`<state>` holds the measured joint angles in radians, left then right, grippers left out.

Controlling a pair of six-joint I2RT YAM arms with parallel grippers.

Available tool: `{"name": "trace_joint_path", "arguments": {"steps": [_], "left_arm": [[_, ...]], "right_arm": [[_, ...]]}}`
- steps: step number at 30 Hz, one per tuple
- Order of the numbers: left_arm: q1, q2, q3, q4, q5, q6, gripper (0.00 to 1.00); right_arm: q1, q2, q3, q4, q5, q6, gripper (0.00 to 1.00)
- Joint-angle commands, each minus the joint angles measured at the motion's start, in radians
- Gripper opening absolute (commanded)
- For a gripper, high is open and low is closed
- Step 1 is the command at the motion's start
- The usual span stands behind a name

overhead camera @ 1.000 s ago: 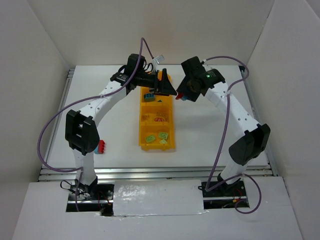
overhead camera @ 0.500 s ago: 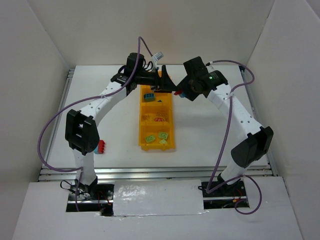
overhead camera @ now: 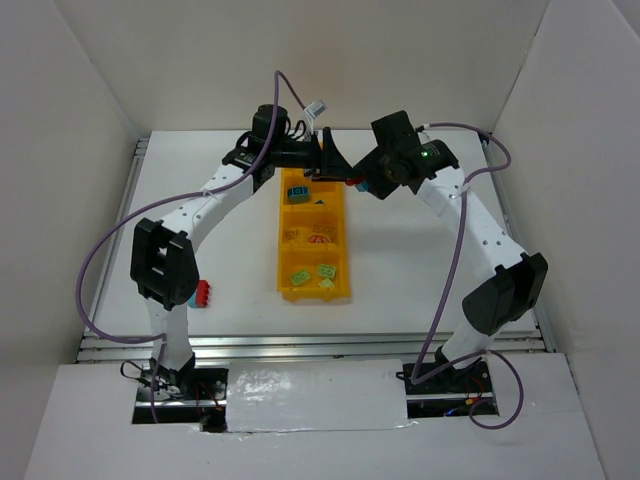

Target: Sort the legos into containers by color

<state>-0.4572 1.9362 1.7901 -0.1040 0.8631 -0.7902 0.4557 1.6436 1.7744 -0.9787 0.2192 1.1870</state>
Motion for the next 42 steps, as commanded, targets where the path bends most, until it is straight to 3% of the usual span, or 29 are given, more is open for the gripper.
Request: {"name": "trace_joint_path", "arguments": {"steps": [1,6,10,16,21,33,42], "left_arm": [[-0.009,0.014,-0.003,0.066,0.039,-0.011,0.74],[-0.009,-0.002,-0.008,0.033,0.021,0.026,0.90],[-0.009,0.007,-0.005,0.044,0.027,0.016,0.95],[-0.009,0.027,0.020,0.033,0.027,0.025,0.92],[-0.011,0.041,0.026,0.043,0.036,0.017,0.80],[-0.009,0.058,0.080,0.024,0.024,0.017,0.82],[-0.008,0.058,0.083,0.033,0.034,0.011,0.77]], "right_arm": [[-0.026,-0.042,-0.001,0.052,-0.030,0.037,0.00],[-0.058,-0.068,-0.044,0.078,-0.035,0.020,0.00],[-0.069,-0.057,-0.021,0.063,-0.035,0.016,0.00],[-0.063,-0.083,-0.032,0.106,-0.081,0.010,0.00],[-0.055,-0.090,-0.024,0.117,-0.086,0.011,0.00],[-0.038,-0.057,-0.007,0.103,-0.083,-0.004,0.00],[-0.025,-0.025,-0.001,0.078,-0.060,-0.013,0.00]]}}
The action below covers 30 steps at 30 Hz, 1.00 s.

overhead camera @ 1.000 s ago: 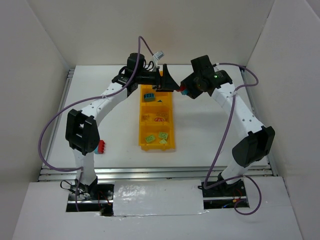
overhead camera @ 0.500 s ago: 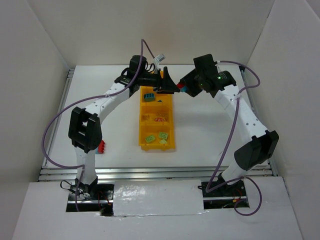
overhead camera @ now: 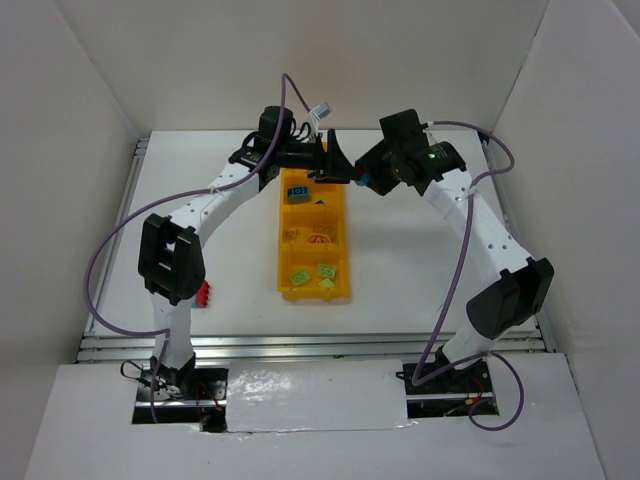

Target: Sort the legos into containers by color

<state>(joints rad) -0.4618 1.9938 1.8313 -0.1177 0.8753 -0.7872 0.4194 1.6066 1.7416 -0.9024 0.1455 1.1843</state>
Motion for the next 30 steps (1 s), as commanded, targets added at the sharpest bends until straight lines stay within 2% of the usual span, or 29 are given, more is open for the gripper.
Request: {"name": "trace_joint_path", "arguments": {"steps": [1,4,7,8,10,11,12,13,15,16,18,22,25,27,30], "left_arm": [[-0.005,-0.001,0.043,0.047,0.021,0.008,0.76],[-0.003,-0.003,0.034,0.052,0.024,0.008,0.73],[-0.003,-0.004,0.023,0.069,0.030,-0.004,0.65],[-0.003,-0.003,0.022,0.072,0.031,-0.007,0.59],[-0.003,-0.003,0.025,0.081,0.039,-0.012,0.53],[-0.003,-0.001,0.023,0.084,0.040,-0.015,0.45],[-0.003,-0.001,0.023,0.087,0.042,-0.017,0.40],[-0.003,-0.001,0.022,0.090,0.045,-0.018,0.30],[-0.003,0.003,0.017,0.098,0.054,-0.029,0.23],[-0.003,0.003,0.017,0.110,0.060,-0.035,0.10],[-0.005,0.010,0.014,0.108,0.073,-0.050,0.00],[-0.001,0.010,0.022,0.122,0.077,-0.029,0.00],[0.002,0.005,0.019,0.125,0.077,-0.026,0.00],[0.008,0.003,0.017,0.125,0.076,-0.029,0.00],[0.020,0.003,0.016,0.136,0.082,-0.037,0.00]], "right_arm": [[0.013,0.013,0.030,0.003,0.011,-0.012,0.00],[0.016,0.012,0.033,0.014,0.005,-0.014,0.00],[0.018,0.007,0.038,0.023,0.003,-0.018,0.00],[0.019,0.007,0.036,0.025,0.005,-0.017,0.00],[0.021,0.007,0.029,0.028,0.006,-0.015,0.00],[0.018,0.007,0.026,0.031,0.006,-0.017,0.00],[0.019,0.009,0.022,0.031,0.003,-0.017,0.00],[0.021,0.009,0.019,0.037,-0.004,-0.015,0.00],[0.022,0.010,0.019,0.042,-0.011,-0.022,0.00],[0.021,0.010,0.018,0.055,-0.027,-0.028,0.00],[0.022,-0.006,-0.007,0.095,-0.064,-0.054,0.02],[0.021,-0.076,-0.125,0.311,-0.184,-0.087,0.72],[0.002,-0.102,-0.186,0.370,-0.247,-0.101,0.90],[-0.010,-0.105,-0.195,0.376,-0.290,-0.107,0.97],[-0.040,-0.132,-0.234,0.417,-0.343,-0.130,0.99]]}}
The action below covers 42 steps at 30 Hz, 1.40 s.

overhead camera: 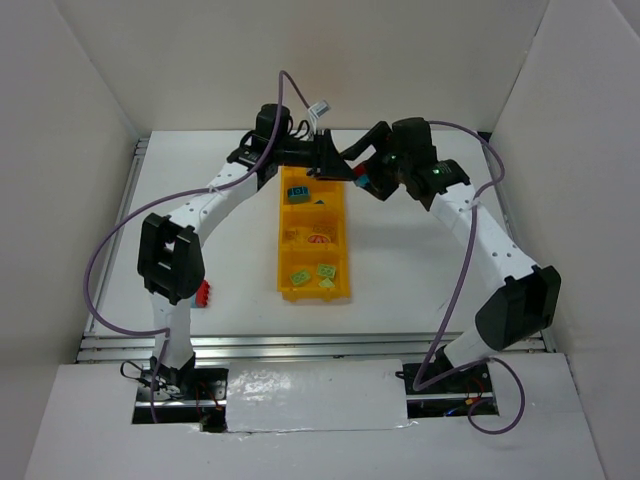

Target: Sort the legos into containers by color

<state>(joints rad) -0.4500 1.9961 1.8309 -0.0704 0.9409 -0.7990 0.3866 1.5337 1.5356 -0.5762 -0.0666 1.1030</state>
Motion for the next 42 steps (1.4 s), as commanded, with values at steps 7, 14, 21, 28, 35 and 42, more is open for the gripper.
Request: {"name": "trace_joint_path", "arguments": {"steps": [7,14,21,28,35,42], "left_arm": [[0.046,-0.036,-0.005,0.090,0.025,-0.016,0.00],[0.097,-0.072,-0.053,0.242,0.120,-0.144,0.00],[0.097,-0.073,-0.191,0.995,0.281,-0.648,0.00],[0.093,-0.029,-0.203,1.381,0.317,-0.988,0.00],[0.093,-0.056,-0.232,1.095,0.302,-0.755,0.00],[0.151,-0.095,-0.269,0.671,0.180,-0.359,0.00]], "right_arm": [[-0.139,-0.198,-0.271,0.383,-0.399,-0.118,1.00],[-0.190,-0.265,-0.456,0.654,-0.631,-0.213,0.98],[-0.193,-0.136,-0.496,1.182,-0.921,-0.062,0.86],[-0.193,-0.066,-0.407,1.155,-0.883,-0.098,0.74],[-0.192,-0.079,-0.390,1.181,-0.897,-0.077,0.69],[-0.192,-0.009,-0.356,1.062,-0.819,-0.145,0.65]]}}
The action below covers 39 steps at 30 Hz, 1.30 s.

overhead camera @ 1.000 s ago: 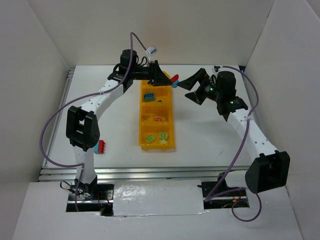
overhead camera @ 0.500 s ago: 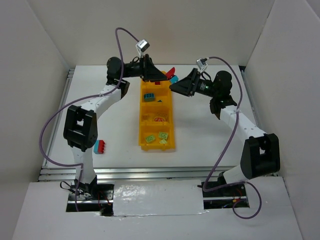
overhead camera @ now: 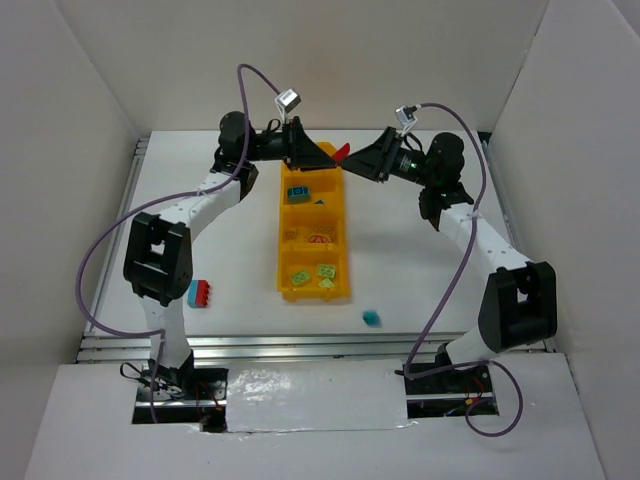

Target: Sort the legos into containers by color

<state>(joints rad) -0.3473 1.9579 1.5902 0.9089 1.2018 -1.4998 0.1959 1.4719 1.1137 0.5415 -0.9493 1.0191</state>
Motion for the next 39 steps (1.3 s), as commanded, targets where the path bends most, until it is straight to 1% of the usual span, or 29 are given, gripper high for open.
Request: {"name": "trace_joint_path", "arguments": {"steps": [1,2,3,4,5,6,8,9,10,11,12,14,15,16,17,18,19,20,21,22,23,25,28,30,33,36,39], "left_arm": [[0.076,-0.077,-0.013,-0.544,-0.170,0.475,0.00],[0.117,-0.095,-0.006,-0.750,-0.292,0.548,0.00],[0.132,-0.099,0.008,-0.793,-0.295,0.643,0.00],[0.146,-0.103,0.064,-0.864,-0.309,0.692,0.00],[0.168,-0.112,0.094,-0.936,-0.368,0.737,0.00],[0.175,-0.117,0.123,-1.059,-0.404,0.803,0.00],[0.191,-0.110,0.195,-1.186,-0.491,0.843,0.00],[0.194,-0.099,0.244,-1.224,-0.511,0.864,0.00],[0.198,-0.085,0.264,-1.251,-0.522,0.872,0.00],[0.203,-0.059,0.283,-1.271,-0.539,0.881,0.00],[0.202,-0.044,0.324,-1.310,-0.556,0.885,0.00],[0.202,0.019,0.382,-1.349,-0.585,0.917,0.00],[0.200,0.041,0.445,-1.390,-0.603,0.929,0.00],[0.197,0.085,0.482,-1.410,-0.625,0.943,0.00],[0.192,0.111,0.514,-1.427,-0.646,0.972,0.00],[0.189,0.140,0.557,-1.450,-0.689,0.987,0.00],[0.186,0.203,0.639,-1.490,-0.703,1.004,0.00],[0.182,0.235,0.672,-1.498,-0.709,1.018,0.00],[0.182,0.265,0.727,-1.506,-0.714,1.030,0.00],[0.180,0.313,0.743,-1.493,-0.714,1.039,0.00],[0.179,0.335,0.764,-1.487,-0.723,1.050,0.00],[0.174,0.377,0.769,-1.461,-0.728,1.063,0.00],[0.151,0.414,0.768,-1.388,-0.735,1.093,0.09],[0.137,0.436,0.775,-1.365,-0.749,1.109,0.09],[0.125,0.463,0.775,-1.299,-0.763,1.095,0.10],[0.125,0.490,0.798,-1.266,-0.780,1.073,0.12],[0.123,0.509,0.803,-1.242,-0.788,1.060,0.22]], "right_arm": [[-0.001,0.063,0.066,-0.190,0.099,-0.098,0.66],[-0.001,0.071,0.048,-0.204,0.121,-0.146,0.67],[-0.004,0.059,0.023,-0.198,0.135,-0.152,0.67],[-0.007,0.038,-0.032,-0.175,0.150,-0.155,0.68],[-0.009,-0.019,-0.046,-0.187,0.170,-0.171,0.70],[-0.007,-0.044,-0.051,-0.292,0.240,-0.197,0.78],[-0.010,-0.077,-0.020,-0.436,0.338,-0.278,0.80],[-0.009,-0.073,0.027,-0.603,0.433,-0.310,0.81],[-0.009,-0.065,0.053,-0.679,0.481,-0.361,0.82],[-0.007,-0.053,0.067,-0.780,0.515,-0.372,0.82],[-0.007,-0.056,0.075,-0.816,0.585,-0.378,0.82],[-0.007,-0.087,0.063,-0.851,0.648,-0.363,0.83],[-0.007,-0.100,0.063,-0.895,0.687,-0.355,0.83],[-0.007,-0.111,0.069,-0.925,0.764,-0.334,0.84],[-0.009,-0.113,0.078,-0.957,0.788,-0.335,0.84],[-0.007,-0.110,0.093,-1.027,0.808,-0.341,0.84],[-0.007,-0.099,0.127,-1.064,0.823,-0.346,0.85],[-0.007,-0.093,0.139,-1.103,0.863,-0.346,0.85],[-0.007,-0.087,0.167,-1.177,0.880,-0.344,0.85],[-0.007,-0.087,0.172,-1.199,0.894,-0.356,0.85],[-0.004,-0.085,0.190,-1.254,0.912,-0.361,0.85],[-0.001,-0.097,0.201,-1.298,0.919,-0.387,0.86],[-0.001,-0.128,0.209,-1.370,0.926,-0.422,0.86],[-0.001,-0.149,0.196,-1.381,0.919,-0.444,0.86],[-0.001,-0.182,0.155,-1.374,0.879,-0.442,0.86],[-0.001,-0.203,0.121,-1.367,0.856,-0.432,0.86],[0.000,-0.220,0.104,-1.367,0.842,-0.439,0.86]]}}
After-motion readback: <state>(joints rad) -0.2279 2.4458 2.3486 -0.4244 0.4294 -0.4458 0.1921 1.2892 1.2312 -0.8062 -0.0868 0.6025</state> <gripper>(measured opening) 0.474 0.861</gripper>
